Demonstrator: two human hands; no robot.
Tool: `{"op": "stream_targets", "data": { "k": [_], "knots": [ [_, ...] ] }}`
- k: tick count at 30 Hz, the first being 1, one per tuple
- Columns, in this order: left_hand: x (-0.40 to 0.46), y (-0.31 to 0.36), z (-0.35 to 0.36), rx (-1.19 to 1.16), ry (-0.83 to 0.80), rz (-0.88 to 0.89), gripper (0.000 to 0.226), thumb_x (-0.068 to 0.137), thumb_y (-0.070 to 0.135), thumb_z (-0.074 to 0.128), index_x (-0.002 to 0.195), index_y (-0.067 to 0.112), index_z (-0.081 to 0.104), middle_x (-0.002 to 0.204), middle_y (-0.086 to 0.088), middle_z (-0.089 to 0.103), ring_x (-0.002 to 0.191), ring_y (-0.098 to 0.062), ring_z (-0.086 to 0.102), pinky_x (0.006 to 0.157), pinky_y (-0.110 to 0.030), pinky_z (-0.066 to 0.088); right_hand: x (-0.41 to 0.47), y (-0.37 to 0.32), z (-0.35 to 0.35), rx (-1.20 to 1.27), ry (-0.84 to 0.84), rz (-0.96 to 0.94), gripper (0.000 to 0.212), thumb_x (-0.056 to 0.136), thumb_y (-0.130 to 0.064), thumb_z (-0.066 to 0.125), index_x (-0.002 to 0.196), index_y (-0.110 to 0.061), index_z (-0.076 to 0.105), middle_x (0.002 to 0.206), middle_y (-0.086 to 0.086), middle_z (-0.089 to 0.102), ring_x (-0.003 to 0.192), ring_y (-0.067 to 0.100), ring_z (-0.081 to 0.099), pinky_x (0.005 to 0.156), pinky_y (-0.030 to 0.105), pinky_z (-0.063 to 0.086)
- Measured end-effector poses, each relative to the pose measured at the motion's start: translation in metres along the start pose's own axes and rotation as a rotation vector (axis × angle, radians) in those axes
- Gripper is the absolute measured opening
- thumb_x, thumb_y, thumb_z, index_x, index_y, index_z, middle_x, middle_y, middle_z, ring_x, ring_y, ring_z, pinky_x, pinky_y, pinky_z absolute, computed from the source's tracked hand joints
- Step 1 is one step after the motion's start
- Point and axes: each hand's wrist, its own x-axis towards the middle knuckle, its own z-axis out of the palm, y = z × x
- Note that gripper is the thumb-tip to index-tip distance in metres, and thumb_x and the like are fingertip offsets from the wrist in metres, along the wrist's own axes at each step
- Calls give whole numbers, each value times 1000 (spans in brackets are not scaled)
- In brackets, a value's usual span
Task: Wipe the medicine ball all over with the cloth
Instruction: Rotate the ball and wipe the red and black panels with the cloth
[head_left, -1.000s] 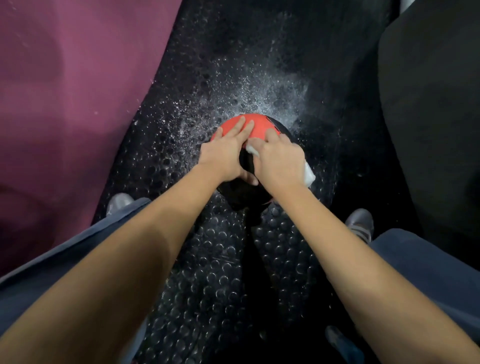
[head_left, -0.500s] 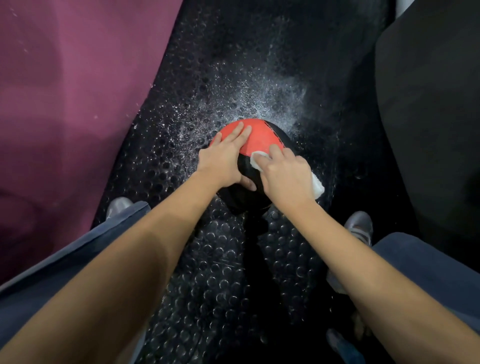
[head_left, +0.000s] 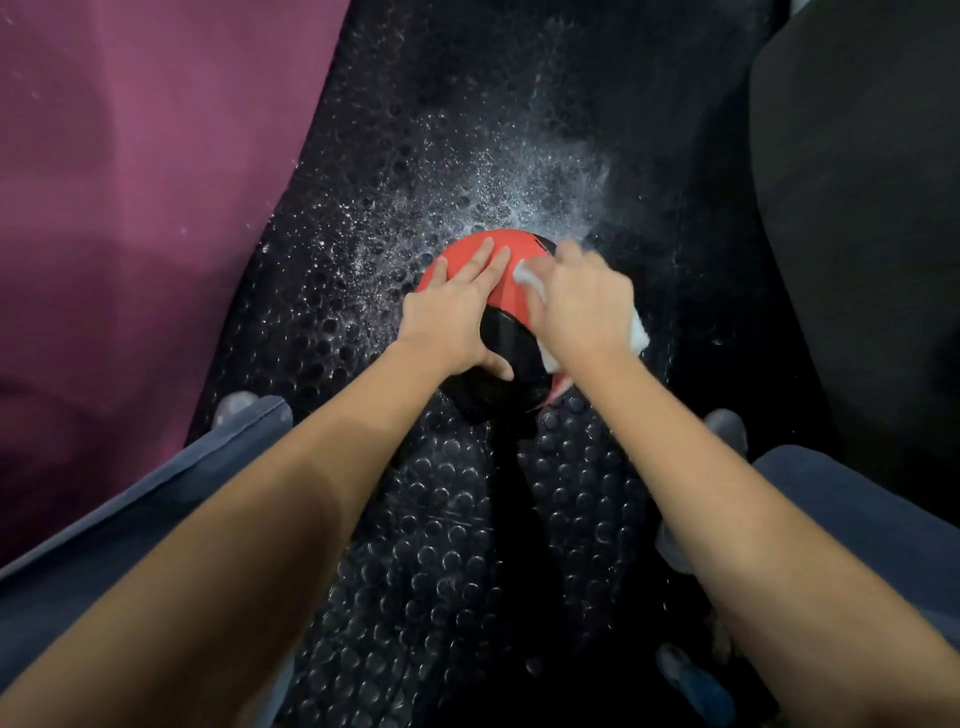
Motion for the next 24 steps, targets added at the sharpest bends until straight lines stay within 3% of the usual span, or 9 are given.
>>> {"op": "stream_targets", "data": {
  "k": [3, 7, 12, 18, 22, 24],
  "knots": [
    [0, 6, 3, 14, 7, -8, 138, 56, 59, 84, 154, 33, -10, 161, 18, -11, 149, -33, 4, 103, -56, 38, 7, 3, -6, 102, -93, 68, 28, 98, -28, 43, 114, -14, 60, 114, 8, 55, 103, 29, 55, 67, 35, 34],
    [0, 6, 1, -9, 0, -11, 138, 56, 59, 84, 153, 33, -10, 161, 18, -11, 150, -32, 2, 102, -57, 39, -19, 0, -2, 65, -6, -83, 19, 90, -25, 58, 107, -23, 66, 101, 5, 58, 88, 26, 60, 57, 32, 35],
    [-4, 8, 3, 0, 6, -15, 138, 56, 59, 84, 153, 34, -11, 160, 19, -14, 150, -31, 0, 102, -57, 39, 16, 23, -4, 226, -158, 194, 26, 97, -32, 45, 110, -21, 66, 107, 8, 61, 99, 31, 60, 71, 34, 40],
    [-8, -5, 4, -45, 2, -27, 140, 56, 55, 85, 152, 35, -14, 159, 20, -16, 150, -28, 0, 103, -57, 38, -32, -8, -14, 140, -121, -84, 24, 94, -24, 48, 114, -24, 60, 106, 5, 55, 94, 27, 58, 60, 35, 36],
    [-15, -8, 9, -26, 7, -14, 137, 59, 57, 82, 152, 35, -15, 158, 21, -19, 150, -28, -4, 101, -56, 41, 17, 21, -6, 190, -207, 175, 25, 94, -23, 49, 114, -17, 62, 112, 7, 61, 104, 31, 59, 79, 37, 44],
    [-17, -9, 10, -34, 3, -15, 137, 59, 57, 83, 152, 35, -15, 158, 21, -20, 150, -28, -4, 101, -56, 42, 38, 29, -2, 244, -293, 138, 28, 91, -22, 51, 115, -27, 65, 114, 4, 64, 106, 31, 60, 81, 35, 43]
  ]
}}
